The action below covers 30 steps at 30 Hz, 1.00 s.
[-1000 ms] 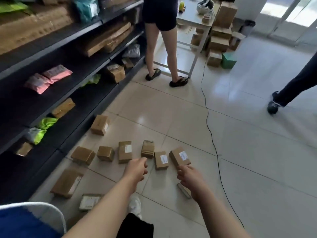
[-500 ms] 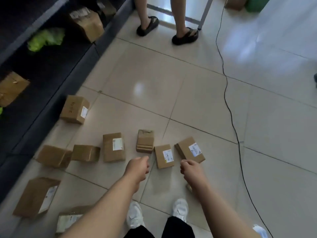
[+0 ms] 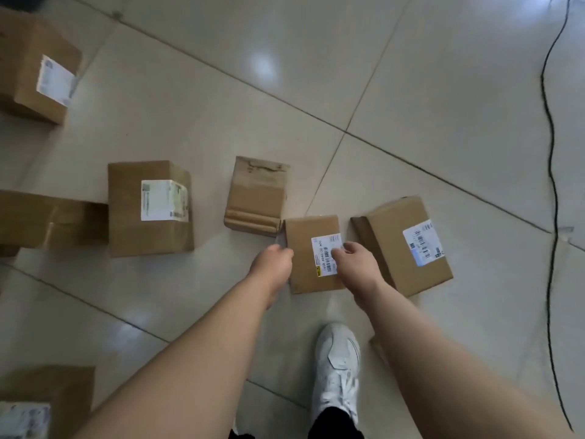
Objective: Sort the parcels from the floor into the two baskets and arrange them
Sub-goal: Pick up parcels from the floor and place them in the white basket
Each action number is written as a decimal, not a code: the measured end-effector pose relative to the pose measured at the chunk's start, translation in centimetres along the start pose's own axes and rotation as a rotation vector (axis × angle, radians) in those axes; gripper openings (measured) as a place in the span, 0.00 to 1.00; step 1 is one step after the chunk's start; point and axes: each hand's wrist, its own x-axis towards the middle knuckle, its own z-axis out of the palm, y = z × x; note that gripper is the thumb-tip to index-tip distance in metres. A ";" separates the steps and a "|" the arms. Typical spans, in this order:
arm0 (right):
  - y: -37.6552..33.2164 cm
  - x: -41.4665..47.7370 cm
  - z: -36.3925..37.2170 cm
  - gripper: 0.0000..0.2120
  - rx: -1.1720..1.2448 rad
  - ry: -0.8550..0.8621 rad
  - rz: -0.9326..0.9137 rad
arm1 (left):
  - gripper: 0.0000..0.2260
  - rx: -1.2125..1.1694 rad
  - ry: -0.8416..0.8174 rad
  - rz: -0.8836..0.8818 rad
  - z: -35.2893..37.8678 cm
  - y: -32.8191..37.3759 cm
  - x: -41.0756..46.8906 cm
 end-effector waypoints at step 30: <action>-8.0 1.6 6.3 0.07 0.285 -0.373 -0.043 | 0.11 -0.290 0.022 0.079 -9.0 4.7 3.4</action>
